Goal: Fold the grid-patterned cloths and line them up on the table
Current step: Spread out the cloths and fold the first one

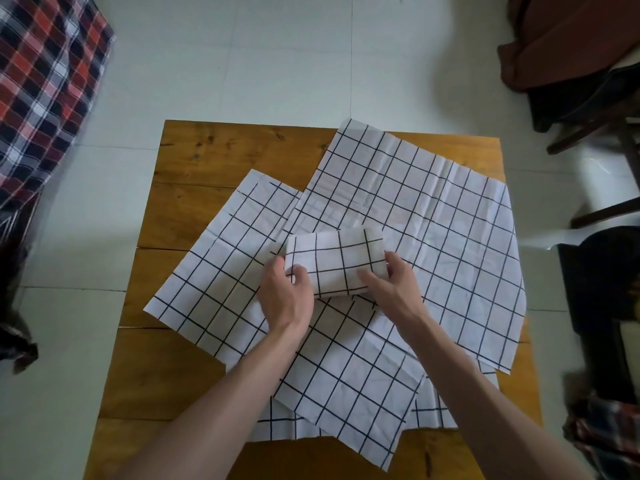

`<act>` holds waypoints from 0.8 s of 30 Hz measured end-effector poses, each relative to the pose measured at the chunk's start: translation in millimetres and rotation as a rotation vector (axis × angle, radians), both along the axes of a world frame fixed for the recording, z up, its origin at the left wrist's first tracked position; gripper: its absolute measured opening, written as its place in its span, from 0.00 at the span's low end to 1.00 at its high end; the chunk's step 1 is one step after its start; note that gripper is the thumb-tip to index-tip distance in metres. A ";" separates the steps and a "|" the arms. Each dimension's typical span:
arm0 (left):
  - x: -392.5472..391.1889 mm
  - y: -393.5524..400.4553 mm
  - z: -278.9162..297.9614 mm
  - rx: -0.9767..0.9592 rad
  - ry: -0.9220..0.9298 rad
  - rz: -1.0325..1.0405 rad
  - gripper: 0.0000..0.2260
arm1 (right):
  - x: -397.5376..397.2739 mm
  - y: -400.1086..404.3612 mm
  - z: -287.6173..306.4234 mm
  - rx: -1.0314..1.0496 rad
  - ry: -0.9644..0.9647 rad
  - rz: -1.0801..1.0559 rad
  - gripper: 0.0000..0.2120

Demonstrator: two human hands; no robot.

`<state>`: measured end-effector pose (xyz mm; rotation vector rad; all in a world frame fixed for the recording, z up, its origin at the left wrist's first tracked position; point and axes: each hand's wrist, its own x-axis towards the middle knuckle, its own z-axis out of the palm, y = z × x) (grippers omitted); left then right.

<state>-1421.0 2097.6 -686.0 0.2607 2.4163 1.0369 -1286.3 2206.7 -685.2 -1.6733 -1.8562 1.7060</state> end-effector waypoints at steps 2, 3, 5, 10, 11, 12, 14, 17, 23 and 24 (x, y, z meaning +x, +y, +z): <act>1.2 -2.3 3.0 0.089 -0.063 0.005 0.11 | 1.5 -3.4 4.5 -0.007 0.091 -0.008 0.17; 2.8 -3.6 6.9 0.138 -0.097 0.016 0.13 | 3.2 -4.5 6.0 -0.021 0.131 -0.020 0.19; 7.1 -7.2 13.7 0.199 -0.119 0.045 0.13 | 8.1 -7.9 9.6 -0.037 0.176 -0.032 0.23; 10.0 -24.1 15.5 0.270 -0.182 0.127 0.12 | 21.7 -22.2 16.7 -0.045 0.207 -0.024 0.19; 10.1 -29.6 15.4 0.272 -0.205 0.136 0.11 | 24.4 -25.9 15.5 -0.054 0.206 -0.025 0.20; 10.4 -35.6 14.4 0.268 -0.213 0.126 0.11 | 27.0 -30.6 15.9 -0.070 0.205 -0.024 0.22; 13.7 -48.5 17.4 0.240 -0.207 0.074 0.11 | 34.6 -42.1 15.1 -0.104 0.203 -0.024 0.23; 20.4 -72.4 19.3 0.202 -0.196 0.000 0.11 | 49.5 -64.8 18.6 -0.112 0.159 -0.034 0.20; 44.9 -124.2 28.3 0.136 -0.266 -0.112 0.10 | 88.1 -125.4 32.8 -0.132 0.066 -0.031 0.12; 49.6 -134.1 27.5 0.129 -0.275 -0.124 0.10 | 93.3 -135.7 35.1 -0.143 0.068 -0.037 0.11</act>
